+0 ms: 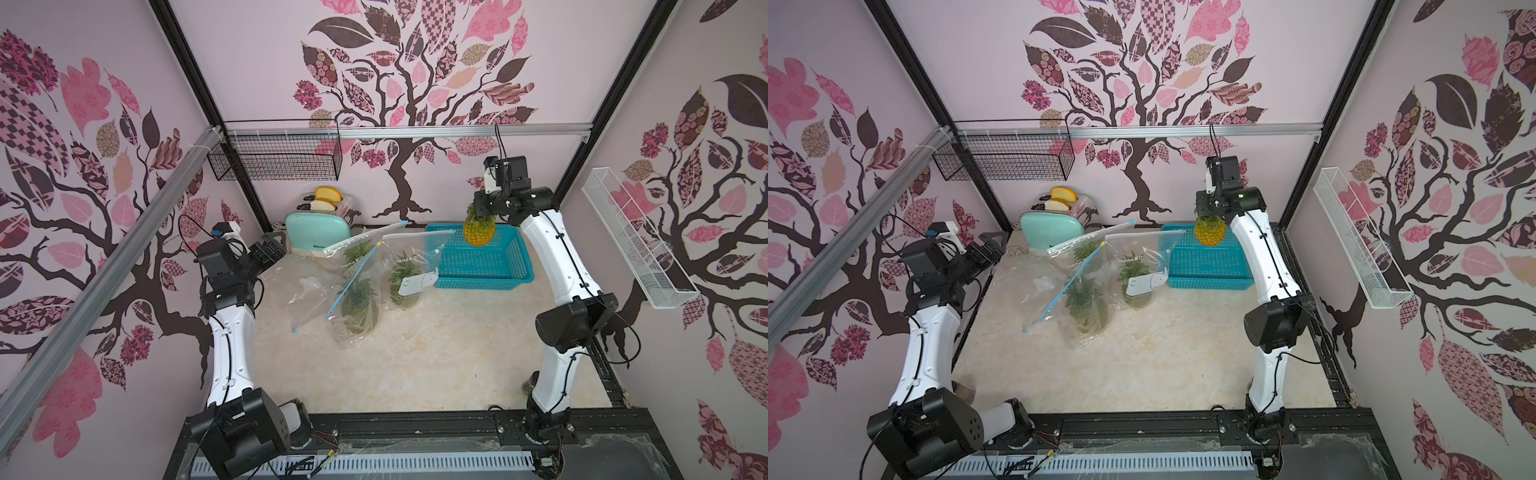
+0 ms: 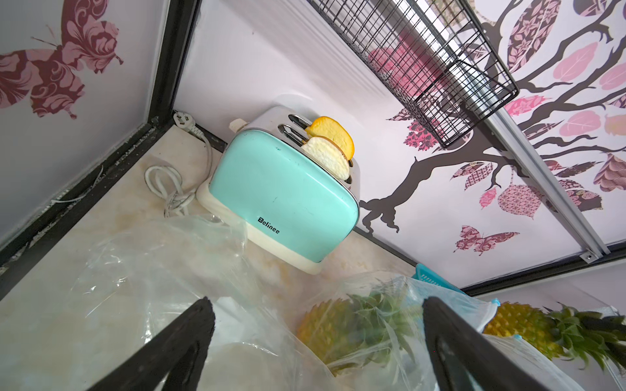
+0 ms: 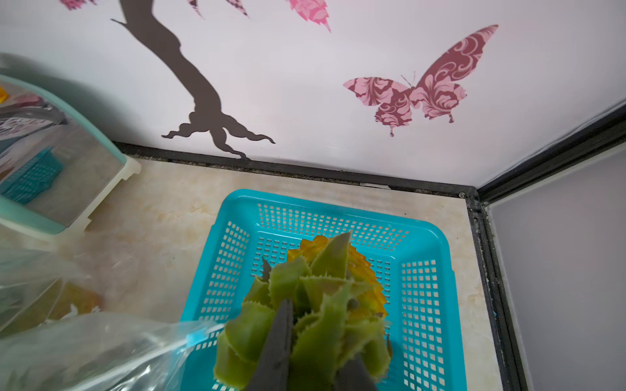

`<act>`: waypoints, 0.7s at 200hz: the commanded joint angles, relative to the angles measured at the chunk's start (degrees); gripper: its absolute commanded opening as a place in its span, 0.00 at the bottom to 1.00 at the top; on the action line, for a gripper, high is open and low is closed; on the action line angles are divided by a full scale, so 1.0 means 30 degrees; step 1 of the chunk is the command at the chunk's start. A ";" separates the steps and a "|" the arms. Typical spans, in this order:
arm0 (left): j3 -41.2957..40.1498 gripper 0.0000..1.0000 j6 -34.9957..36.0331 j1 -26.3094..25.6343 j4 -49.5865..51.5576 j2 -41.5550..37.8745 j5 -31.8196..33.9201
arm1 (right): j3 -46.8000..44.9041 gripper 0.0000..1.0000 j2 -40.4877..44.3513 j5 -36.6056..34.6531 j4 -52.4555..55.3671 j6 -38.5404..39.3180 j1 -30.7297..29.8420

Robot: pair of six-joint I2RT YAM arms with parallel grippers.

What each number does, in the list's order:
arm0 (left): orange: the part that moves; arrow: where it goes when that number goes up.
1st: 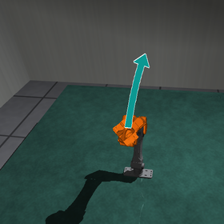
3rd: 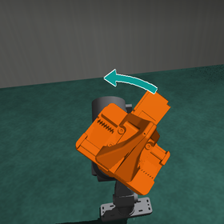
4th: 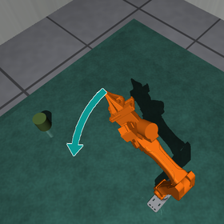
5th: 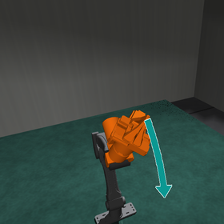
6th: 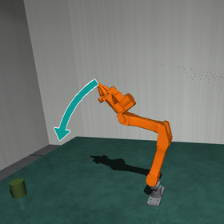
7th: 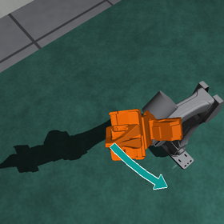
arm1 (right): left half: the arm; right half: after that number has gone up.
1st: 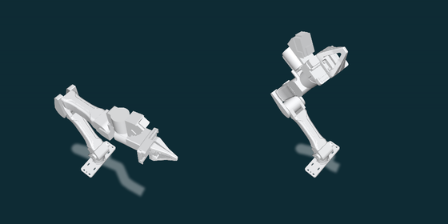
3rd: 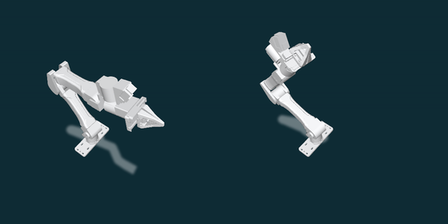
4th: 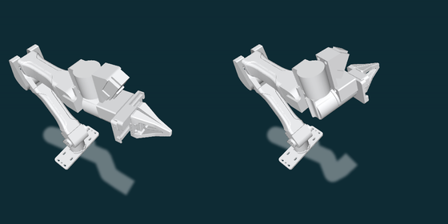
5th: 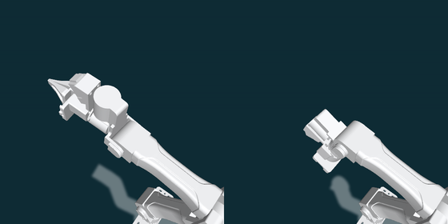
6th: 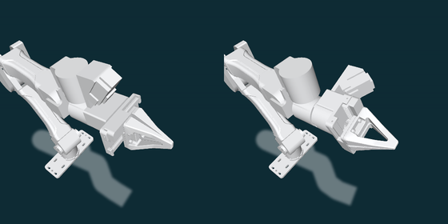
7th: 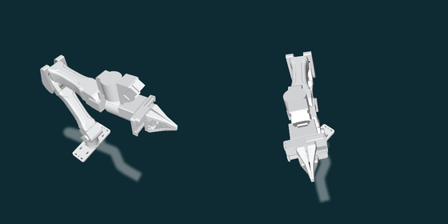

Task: Open the zip-top bag and take out the pineapple
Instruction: Place the pineapple in the basket.

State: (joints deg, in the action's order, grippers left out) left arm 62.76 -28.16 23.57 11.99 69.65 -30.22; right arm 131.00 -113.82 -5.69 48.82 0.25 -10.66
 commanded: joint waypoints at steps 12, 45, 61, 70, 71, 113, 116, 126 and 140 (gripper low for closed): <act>-0.0082 0.98 0.0168 0.0001 -0.0759 0.0060 -0.0646 | 0.0665 0.00 -0.0718 0.0989 -0.1317 -0.1043 0.2107; -0.0524 0.98 0.0081 -0.0036 -0.0956 0.0046 -0.0886 | -0.1242 0.00 -0.1134 0.1662 -0.2852 -0.1785 0.3120; -0.0681 0.98 -0.0148 -0.0035 -0.1232 0.0101 -0.1131 | -0.1462 0.00 -0.1514 0.1751 -0.3187 -0.2012 0.3420; -0.0703 0.98 -0.0192 -0.0042 -0.1314 0.0101 -0.1234 | -0.1457 0.00 -0.1773 0.1777 -0.3261 -0.2020 0.3525; -0.0690 0.98 -0.0192 -0.0053 -0.1307 0.0103 -0.1250 | -0.1453 0.00 -0.1795 0.1794 -0.3263 -0.2019 0.3539; -0.0759 0.98 -0.0192 -0.0092 -0.1318 0.0020 -0.1272 | -0.2036 0.00 -0.2309 0.2559 -0.4232 -0.2045 0.3933; -0.0760 0.98 -0.0178 -0.0094 -0.1310 0.0017 -0.1266 | -0.2036 0.00 -0.2339 0.2625 -0.4253 -0.2072 0.3962; -0.0788 0.98 -0.0154 -0.0090 -0.1302 -0.0019 -0.1289 | -0.2036 0.00 -0.2449 0.2704 -0.4290 -0.2105 0.4093; -0.0783 0.98 -0.0160 -0.0094 -0.1329 -0.0013 -0.1279 | -0.2211 0.00 -0.2563 0.2871 -0.4361 -0.2162 0.4220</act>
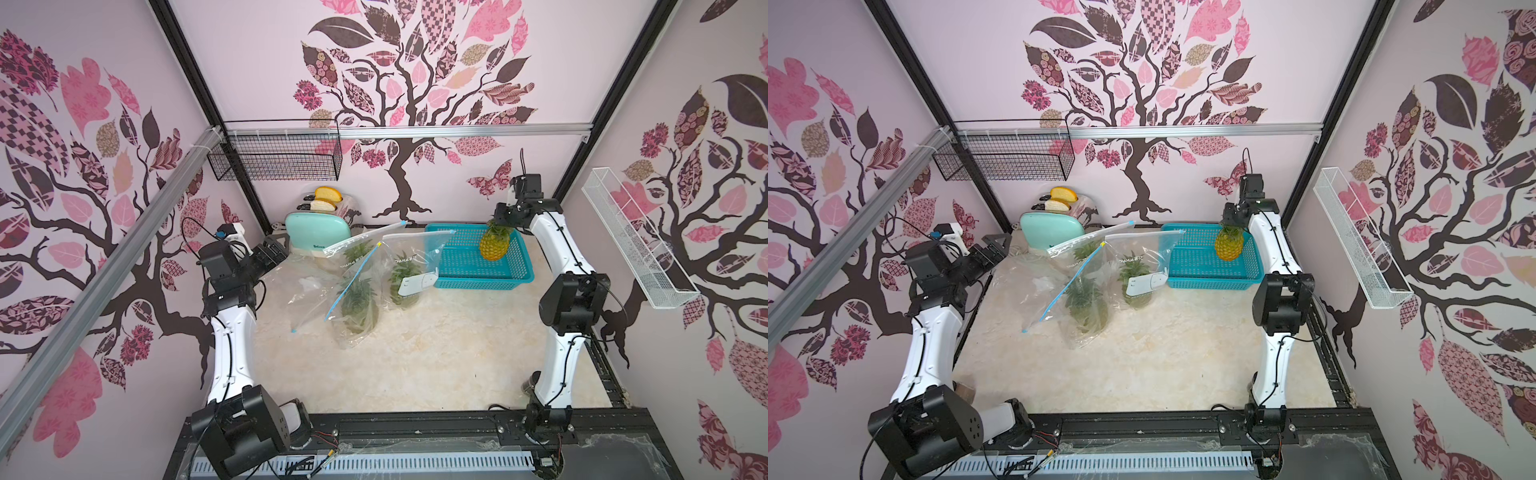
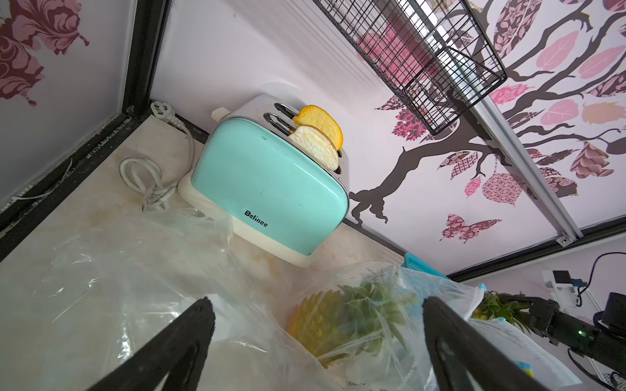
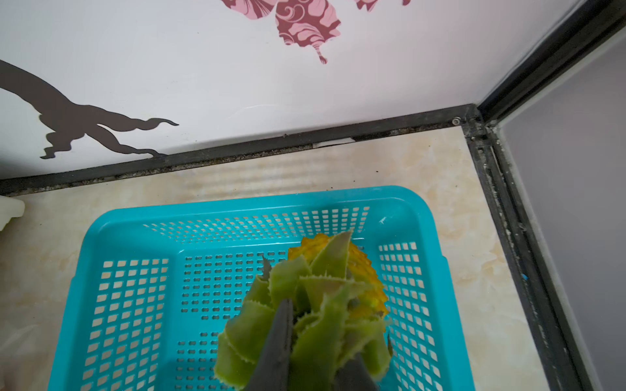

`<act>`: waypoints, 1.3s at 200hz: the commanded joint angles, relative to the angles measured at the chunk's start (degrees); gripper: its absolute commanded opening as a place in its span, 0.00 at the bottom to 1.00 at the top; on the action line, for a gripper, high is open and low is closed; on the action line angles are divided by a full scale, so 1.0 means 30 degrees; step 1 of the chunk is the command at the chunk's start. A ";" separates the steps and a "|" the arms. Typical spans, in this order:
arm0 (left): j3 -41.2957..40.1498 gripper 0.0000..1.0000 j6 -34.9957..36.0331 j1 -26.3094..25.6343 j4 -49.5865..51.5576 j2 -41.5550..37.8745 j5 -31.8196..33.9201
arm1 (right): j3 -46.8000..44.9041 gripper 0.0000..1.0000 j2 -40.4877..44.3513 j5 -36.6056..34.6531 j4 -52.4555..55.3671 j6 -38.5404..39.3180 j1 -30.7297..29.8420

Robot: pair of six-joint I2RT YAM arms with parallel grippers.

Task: Open the zip-top bag and take out the pineapple
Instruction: Place the pineapple in the basket.

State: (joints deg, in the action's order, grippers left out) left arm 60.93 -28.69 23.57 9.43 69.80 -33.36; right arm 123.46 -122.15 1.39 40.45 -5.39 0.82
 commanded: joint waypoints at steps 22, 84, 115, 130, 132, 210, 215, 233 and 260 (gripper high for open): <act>-0.0207 0.98 -0.0017 -0.0094 -0.0551 -0.0072 -0.0261 | -0.0002 0.00 0.0140 0.0896 -0.1788 -0.0385 0.0565; -0.0176 0.98 -0.0001 -0.0109 -0.0595 -0.0093 -0.0421 | -0.0239 0.00 -0.0079 0.0830 -0.2044 -0.0233 0.0736; -0.0167 0.98 -0.0043 -0.0093 -0.0654 -0.0083 -0.0481 | -0.0248 0.00 -0.0666 0.1167 -0.2301 -0.0386 0.0897; -0.0168 0.98 -0.0013 -0.0087 -0.0650 -0.0064 -0.0523 | -0.0357 0.00 -0.1091 0.1264 -0.2482 -0.0531 0.1008; -0.0178 0.98 -0.0009 -0.0092 -0.0653 -0.0064 -0.0513 | -0.0368 0.00 -0.1149 0.1309 -0.2507 -0.0544 0.0992; -0.0144 0.98 -0.0003 -0.0094 -0.0748 -0.0095 -0.0597 | -0.1851 0.42 -0.1640 0.1914 -0.3608 -0.1276 0.1311; -0.0145 0.98 -0.0014 -0.0096 -0.0782 -0.0108 -0.0626 | -0.2062 0.47 -0.1412 0.1913 -0.3730 -0.1264 0.1325; -0.0149 0.98 -0.0018 -0.0094 -0.0929 -0.0124 -0.0755 | -0.2704 0.69 -0.0389 0.1520 -0.4225 -0.1279 0.1321; -0.0048 0.98 -0.0036 -0.0123 -0.1172 -0.0110 -0.1061 | -0.3057 0.73 0.1359 0.0529 -0.4557 -0.1391 0.1333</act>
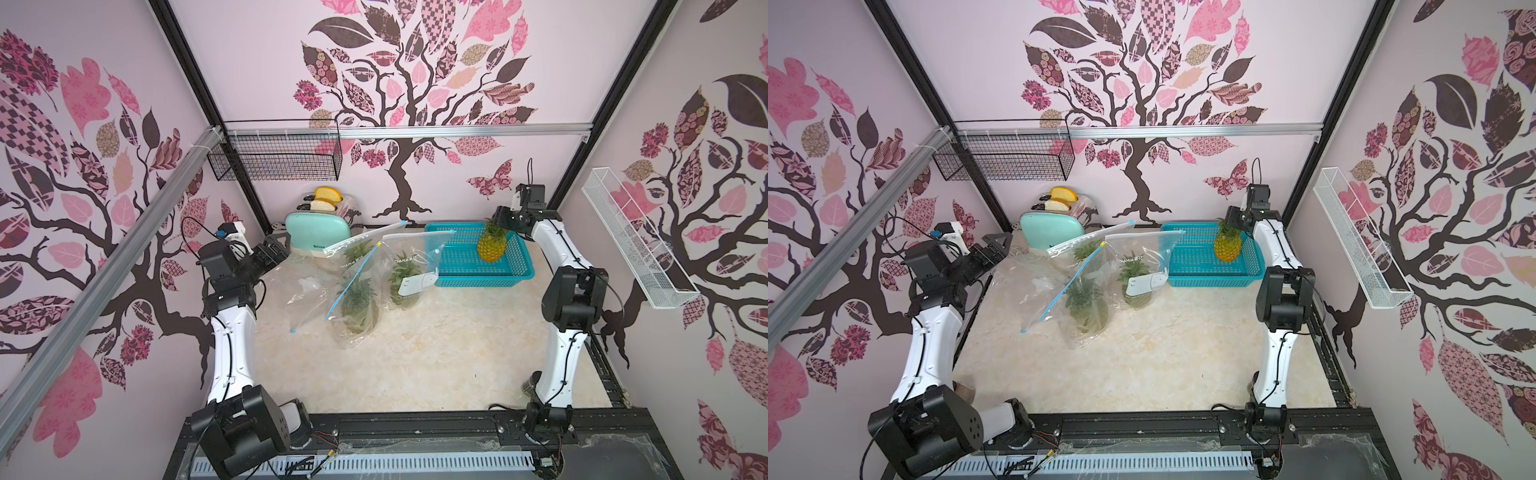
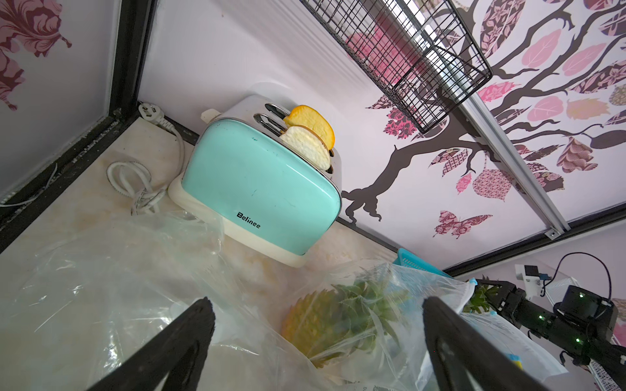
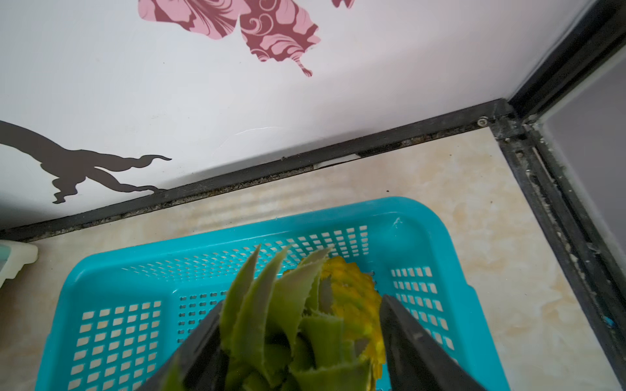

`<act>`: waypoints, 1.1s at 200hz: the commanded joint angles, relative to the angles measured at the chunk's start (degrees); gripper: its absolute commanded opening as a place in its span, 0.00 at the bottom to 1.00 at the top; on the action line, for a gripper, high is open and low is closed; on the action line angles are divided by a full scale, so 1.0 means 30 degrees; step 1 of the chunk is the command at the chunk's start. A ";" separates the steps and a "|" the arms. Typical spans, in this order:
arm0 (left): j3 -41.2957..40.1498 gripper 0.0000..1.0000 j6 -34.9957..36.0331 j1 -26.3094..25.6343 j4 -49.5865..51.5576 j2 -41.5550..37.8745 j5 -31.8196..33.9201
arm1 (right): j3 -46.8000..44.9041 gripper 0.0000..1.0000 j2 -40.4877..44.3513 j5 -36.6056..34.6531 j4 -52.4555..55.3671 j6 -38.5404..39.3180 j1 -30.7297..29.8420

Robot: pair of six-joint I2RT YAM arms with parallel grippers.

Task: Open the zip-top bag and take out the pineapple
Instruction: Place the pineapple in the basket, then pick up the zipper food storage bag at the center of the board.

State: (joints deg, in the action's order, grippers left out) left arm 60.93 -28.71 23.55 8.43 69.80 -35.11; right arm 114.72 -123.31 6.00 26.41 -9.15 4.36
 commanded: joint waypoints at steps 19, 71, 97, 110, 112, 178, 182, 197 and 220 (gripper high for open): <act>0.0113 0.98 0.0098 -0.0202 -0.0931 -0.0107 -0.0781 | -0.0923 0.75 0.3416 -0.1701 -0.0446 -0.0269 0.0132; 0.1896 0.98 0.0593 -0.1163 -0.0701 -0.0088 -0.1946 | -0.4634 0.76 0.7978 0.0123 -0.1447 -0.0807 -0.0281; 0.3747 0.98 0.1772 -0.2345 0.1384 -0.0093 -0.2938 | -0.7260 0.76 1.0262 0.0501 -0.1874 -0.0702 -0.1580; 0.4811 0.98 0.2670 -0.3105 0.3247 -0.0067 -0.3547 | -0.8432 0.76 1.1308 0.0466 -0.1825 -0.0592 -0.2484; 0.5022 0.98 0.2879 -0.3244 0.3627 -0.0086 -0.3622 | -0.8653 0.76 1.1468 0.0448 -0.1830 -0.0556 -0.2656; 0.8621 0.98 1.0725 -0.9889 1.5572 0.0344 0.0936 | -1.3731 0.78 1.6860 0.1175 -0.1872 -0.1063 -0.5186; 0.8658 0.98 1.0869 -1.0186 1.5858 0.0447 0.1270 | -1.3907 0.78 1.7061 0.1205 -0.1939 -0.1081 -0.5201; 0.8820 0.98 1.1158 -1.1242 1.6730 0.1007 0.2084 | -1.4395 0.78 1.7653 0.1224 -0.1935 -0.1115 -0.5204; 0.9081 0.98 1.1439 -1.2995 1.7818 0.1864 0.4108 | -1.4767 0.78 1.7971 0.1315 -0.1673 -0.1004 -0.5203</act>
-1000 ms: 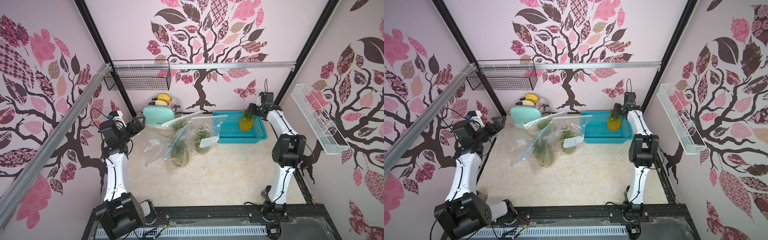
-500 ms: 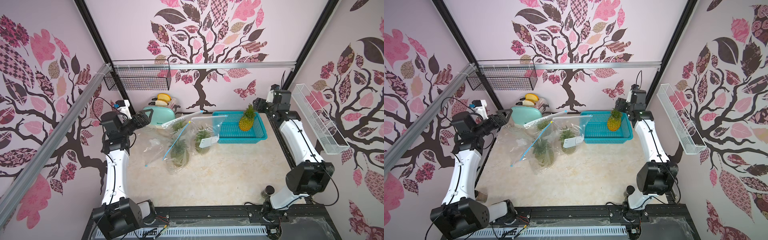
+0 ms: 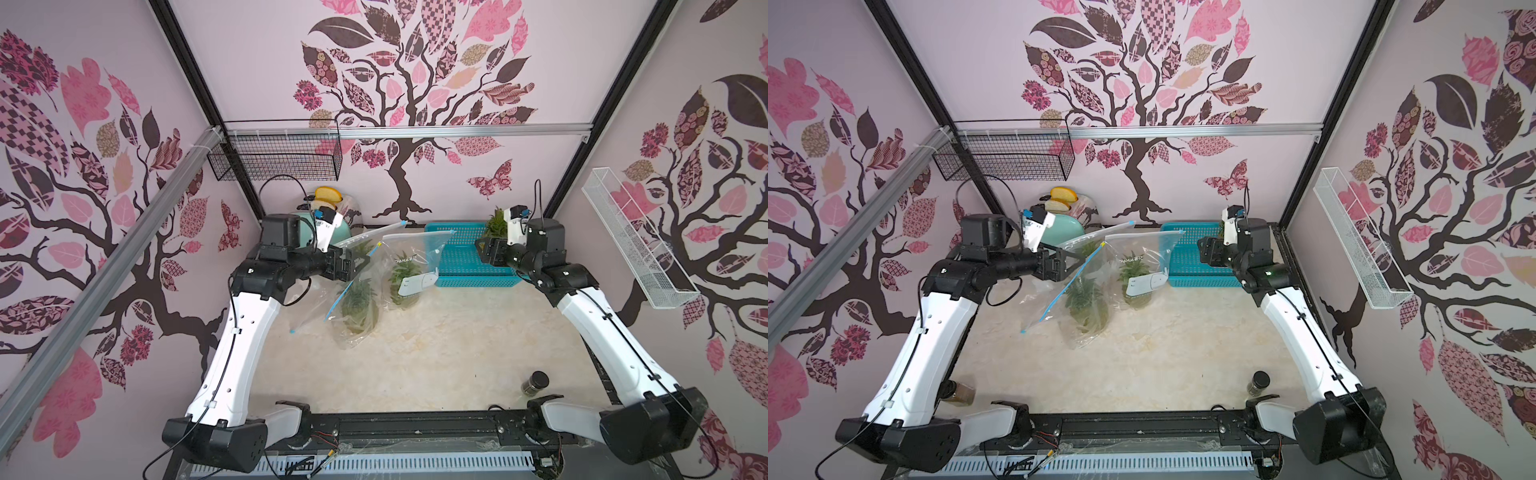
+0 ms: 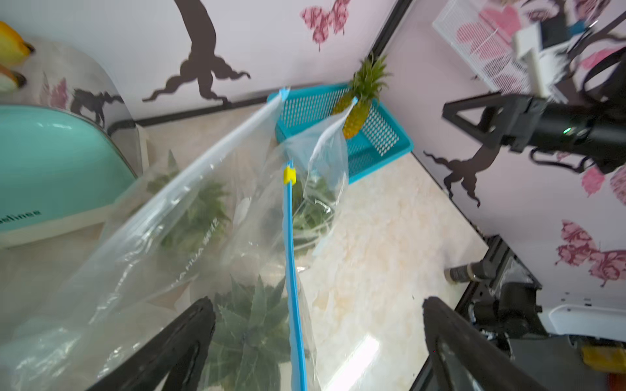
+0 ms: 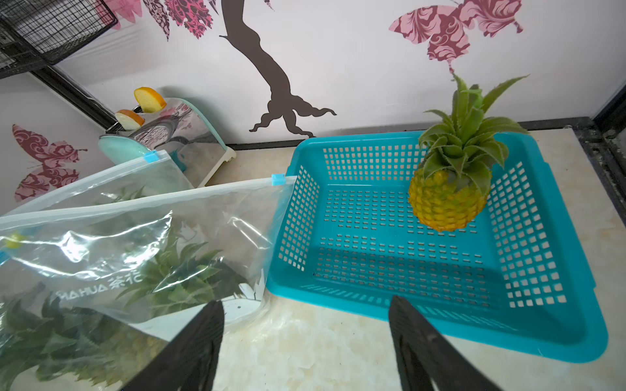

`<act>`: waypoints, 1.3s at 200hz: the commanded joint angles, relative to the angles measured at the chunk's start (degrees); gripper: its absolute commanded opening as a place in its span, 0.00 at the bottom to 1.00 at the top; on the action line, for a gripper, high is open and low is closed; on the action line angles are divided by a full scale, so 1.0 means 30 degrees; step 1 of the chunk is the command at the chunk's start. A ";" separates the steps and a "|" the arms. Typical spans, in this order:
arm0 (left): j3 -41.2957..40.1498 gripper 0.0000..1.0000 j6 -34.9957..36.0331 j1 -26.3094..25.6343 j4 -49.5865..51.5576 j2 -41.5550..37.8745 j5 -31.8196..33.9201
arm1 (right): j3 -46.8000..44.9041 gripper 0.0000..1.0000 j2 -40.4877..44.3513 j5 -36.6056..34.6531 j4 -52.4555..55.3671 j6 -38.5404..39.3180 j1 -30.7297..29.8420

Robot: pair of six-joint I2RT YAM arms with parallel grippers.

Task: Open the zip-top bag and take out the pineapple
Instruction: Pick up the zipper food storage bag at the center of the board.

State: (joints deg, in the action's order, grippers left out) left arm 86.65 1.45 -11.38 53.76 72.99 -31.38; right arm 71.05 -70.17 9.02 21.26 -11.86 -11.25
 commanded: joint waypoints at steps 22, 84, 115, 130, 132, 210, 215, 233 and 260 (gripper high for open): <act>0.0706 0.98 0.1614 -0.2652 0.3435 0.1776 0.5075 | -0.0440 0.78 0.0472 0.0367 -0.0002 -0.0057 -0.0002; -0.0018 0.94 0.1508 -0.3586 0.3450 0.3278 0.8493 | -0.0804 0.79 0.1163 0.0809 -0.0366 0.0052 -0.0002; -0.0617 0.61 0.1705 -0.3700 0.3348 0.3267 0.9103 | -0.0934 0.79 0.1220 0.1100 -0.0602 -0.0017 0.0000; -0.0724 0.33 0.1769 -0.3708 0.3291 0.3216 0.9310 | -0.1046 0.80 0.1260 0.1254 -0.0711 -0.0039 -0.0002; -0.0728 0.31 0.1756 -0.3708 0.3292 0.3218 0.9329 | -0.1045 0.80 0.1247 0.1253 -0.0724 -0.0056 -0.0002; 0.1258 0.00 0.1748 -0.4050 0.5087 0.2091 0.9489 | -0.1453 0.80 0.1537 0.1324 -0.1006 0.0112 0.0007; 0.1498 0.00 0.1836 -0.4133 0.5291 0.2018 0.9542 | -0.1474 0.80 0.1535 0.1352 -0.1020 0.0107 0.0013; 0.2511 0.00 0.2104 -0.4565 0.6230 0.1719 0.9481 | -0.1540 0.81 0.1561 0.1611 -0.1077 0.0159 0.0005; 0.3715 0.00 0.3048 -0.6564 0.7532 0.1257 1.0475 | -0.1585 0.81 0.1671 0.1890 -0.1167 0.0208 0.0026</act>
State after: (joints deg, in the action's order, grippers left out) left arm 92.95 7.57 -26.30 74.48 81.19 -1.80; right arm 66.04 -66.26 13.21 18.90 -11.75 -11.25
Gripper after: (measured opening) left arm 0.075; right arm 0.809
